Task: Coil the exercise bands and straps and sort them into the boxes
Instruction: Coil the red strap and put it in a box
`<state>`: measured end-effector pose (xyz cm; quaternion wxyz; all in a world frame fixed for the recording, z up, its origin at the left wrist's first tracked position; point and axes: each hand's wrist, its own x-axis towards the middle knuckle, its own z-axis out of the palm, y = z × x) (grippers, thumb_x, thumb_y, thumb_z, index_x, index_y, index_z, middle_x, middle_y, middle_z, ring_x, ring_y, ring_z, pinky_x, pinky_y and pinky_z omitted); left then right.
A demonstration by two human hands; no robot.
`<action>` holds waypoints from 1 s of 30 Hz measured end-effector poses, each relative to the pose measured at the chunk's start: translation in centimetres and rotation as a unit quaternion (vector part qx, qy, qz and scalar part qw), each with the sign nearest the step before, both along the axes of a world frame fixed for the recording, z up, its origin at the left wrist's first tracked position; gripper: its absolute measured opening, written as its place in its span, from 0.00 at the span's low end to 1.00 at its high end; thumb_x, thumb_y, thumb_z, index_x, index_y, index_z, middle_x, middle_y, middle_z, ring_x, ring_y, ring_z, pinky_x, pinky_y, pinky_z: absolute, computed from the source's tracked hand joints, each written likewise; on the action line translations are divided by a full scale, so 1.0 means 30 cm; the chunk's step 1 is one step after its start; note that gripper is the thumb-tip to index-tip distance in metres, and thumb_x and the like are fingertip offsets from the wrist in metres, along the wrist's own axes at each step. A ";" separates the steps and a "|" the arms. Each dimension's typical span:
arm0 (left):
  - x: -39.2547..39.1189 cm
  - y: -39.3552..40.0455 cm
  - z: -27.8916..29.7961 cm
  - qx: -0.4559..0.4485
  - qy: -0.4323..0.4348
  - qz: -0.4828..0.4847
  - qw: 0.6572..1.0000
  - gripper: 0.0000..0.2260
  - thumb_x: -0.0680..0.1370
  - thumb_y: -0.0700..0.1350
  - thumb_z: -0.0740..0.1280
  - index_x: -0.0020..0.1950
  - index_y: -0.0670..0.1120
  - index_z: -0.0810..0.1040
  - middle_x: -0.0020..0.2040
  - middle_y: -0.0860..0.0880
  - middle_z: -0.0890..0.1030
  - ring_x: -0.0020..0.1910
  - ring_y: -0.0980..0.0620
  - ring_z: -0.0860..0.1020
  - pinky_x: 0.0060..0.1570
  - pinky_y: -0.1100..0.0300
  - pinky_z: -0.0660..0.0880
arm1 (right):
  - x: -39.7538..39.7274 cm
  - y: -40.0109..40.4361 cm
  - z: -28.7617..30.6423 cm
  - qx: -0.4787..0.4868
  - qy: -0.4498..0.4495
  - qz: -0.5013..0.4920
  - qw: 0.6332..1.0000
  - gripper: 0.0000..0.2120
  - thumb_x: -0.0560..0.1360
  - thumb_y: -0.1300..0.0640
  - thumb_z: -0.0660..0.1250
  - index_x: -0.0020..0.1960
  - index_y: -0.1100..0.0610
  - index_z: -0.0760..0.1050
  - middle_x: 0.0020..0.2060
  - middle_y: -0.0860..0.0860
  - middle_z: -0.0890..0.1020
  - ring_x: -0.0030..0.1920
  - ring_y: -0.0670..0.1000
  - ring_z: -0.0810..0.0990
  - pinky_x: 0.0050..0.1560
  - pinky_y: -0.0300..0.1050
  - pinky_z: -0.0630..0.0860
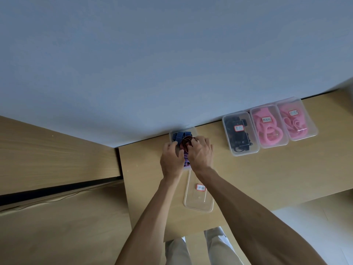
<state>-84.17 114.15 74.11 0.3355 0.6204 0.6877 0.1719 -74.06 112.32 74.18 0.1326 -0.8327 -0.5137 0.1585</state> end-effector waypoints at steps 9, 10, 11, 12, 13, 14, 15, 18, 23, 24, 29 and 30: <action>-0.054 -0.223 -0.015 -0.178 0.097 0.081 0.976 0.11 0.81 0.41 0.59 0.49 0.40 0.80 0.47 0.39 0.83 0.49 0.37 0.81 0.43 0.53 0.73 | 0.024 -0.269 -0.007 -0.157 0.160 -0.332 0.916 0.18 0.75 0.63 0.60 0.64 0.61 0.73 0.59 0.59 0.74 0.55 0.61 0.76 0.48 0.50 0.71; -0.046 -0.254 -0.026 -0.199 0.108 0.052 0.973 0.11 0.81 0.42 0.60 0.49 0.40 0.81 0.49 0.39 0.83 0.50 0.37 0.81 0.45 0.53 0.75 | 0.018 -0.295 -0.013 -0.183 0.159 -0.334 0.911 0.16 0.75 0.63 0.60 0.62 0.62 0.73 0.57 0.60 0.74 0.54 0.62 0.77 0.48 0.50 0.71; -0.034 -0.279 -0.032 -0.211 0.113 0.027 0.971 0.11 0.81 0.42 0.60 0.49 0.41 0.81 0.49 0.40 0.84 0.51 0.38 0.81 0.46 0.52 0.76 | 0.011 -0.312 -0.020 -0.197 0.158 -0.333 0.909 0.15 0.75 0.62 0.60 0.61 0.62 0.73 0.57 0.60 0.75 0.53 0.62 0.77 0.48 0.51 0.71; -0.019 -0.297 -0.036 -0.218 0.113 0.009 0.969 0.10 0.80 0.43 0.62 0.48 0.41 0.81 0.49 0.41 0.84 0.51 0.39 0.82 0.47 0.52 0.76 | 0.003 -0.321 -0.028 -0.202 0.159 -0.332 0.907 0.15 0.76 0.62 0.60 0.61 0.63 0.72 0.56 0.61 0.76 0.53 0.63 0.78 0.48 0.51 0.71; -0.004 -0.306 -0.038 -0.225 0.108 0.001 0.968 0.08 0.79 0.43 0.64 0.46 0.43 0.81 0.48 0.42 0.84 0.51 0.39 0.82 0.46 0.53 0.76 | -0.003 -0.322 -0.034 -0.202 0.162 -0.333 0.907 0.15 0.76 0.62 0.61 0.61 0.64 0.72 0.57 0.61 0.76 0.54 0.63 0.78 0.49 0.51 0.71; 0.007 -0.311 -0.042 -0.234 0.100 0.003 0.967 0.06 0.77 0.44 0.65 0.43 0.44 0.79 0.46 0.43 0.84 0.50 0.39 0.81 0.45 0.54 0.75 | -0.007 -0.319 -0.038 -0.201 0.167 -0.335 0.905 0.14 0.75 0.63 0.61 0.60 0.64 0.73 0.57 0.61 0.76 0.55 0.63 0.77 0.50 0.52 0.72; 0.016 -0.314 -0.043 -0.243 0.092 0.012 0.966 0.05 0.76 0.44 0.66 0.40 0.46 0.77 0.45 0.44 0.84 0.48 0.40 0.81 0.43 0.54 0.74 | -0.006 -0.313 -0.040 -0.199 0.171 -0.341 0.903 0.14 0.74 0.64 0.62 0.59 0.65 0.73 0.57 0.61 0.75 0.56 0.63 0.77 0.52 0.52 0.73; 0.036 -0.316 -0.037 -0.259 0.064 0.067 0.962 0.03 0.74 0.42 0.67 0.41 0.46 0.78 0.44 0.45 0.83 0.47 0.41 0.80 0.42 0.56 0.74 | 0.024 -0.306 -0.035 -0.189 0.190 -0.378 0.886 0.12 0.75 0.65 0.60 0.57 0.64 0.75 0.58 0.60 0.75 0.58 0.62 0.75 0.56 0.53 0.73; 0.099 -0.350 0.006 -0.266 0.000 0.088 0.960 0.04 0.74 0.38 0.66 0.40 0.46 0.78 0.43 0.45 0.83 0.46 0.41 0.80 0.38 0.59 0.69 | 0.101 -0.349 0.026 -0.129 0.210 -0.438 0.865 0.13 0.76 0.65 0.60 0.58 0.58 0.74 0.52 0.59 0.82 0.46 0.59 0.78 0.46 0.49 0.75; 0.114 -0.357 0.022 -0.265 -0.017 0.079 0.961 0.05 0.73 0.37 0.66 0.40 0.46 0.76 0.42 0.47 0.82 0.45 0.42 0.79 0.39 0.59 0.68 | 0.114 -0.355 0.044 -0.110 0.200 -0.438 0.869 0.13 0.76 0.65 0.60 0.59 0.57 0.75 0.52 0.58 0.82 0.46 0.59 0.78 0.46 0.49 0.75; 0.153 -0.358 0.134 -0.200 -0.077 0.044 0.976 0.05 0.73 0.37 0.67 0.39 0.45 0.78 0.35 0.53 0.78 0.38 0.50 0.77 0.33 0.63 0.68 | 0.164 -0.311 0.165 -0.025 0.179 -0.408 0.895 0.15 0.81 0.63 0.56 0.63 0.59 0.77 0.56 0.59 0.82 0.54 0.60 0.79 0.50 0.50 0.75; 0.149 -0.345 0.160 -0.178 -0.080 0.039 0.980 0.05 0.73 0.36 0.67 0.41 0.45 0.80 0.35 0.53 0.79 0.37 0.52 0.77 0.34 0.66 0.69 | 0.168 -0.289 0.190 -0.019 0.182 -0.399 0.898 0.15 0.81 0.63 0.56 0.63 0.59 0.77 0.57 0.58 0.81 0.55 0.60 0.79 0.52 0.51 0.75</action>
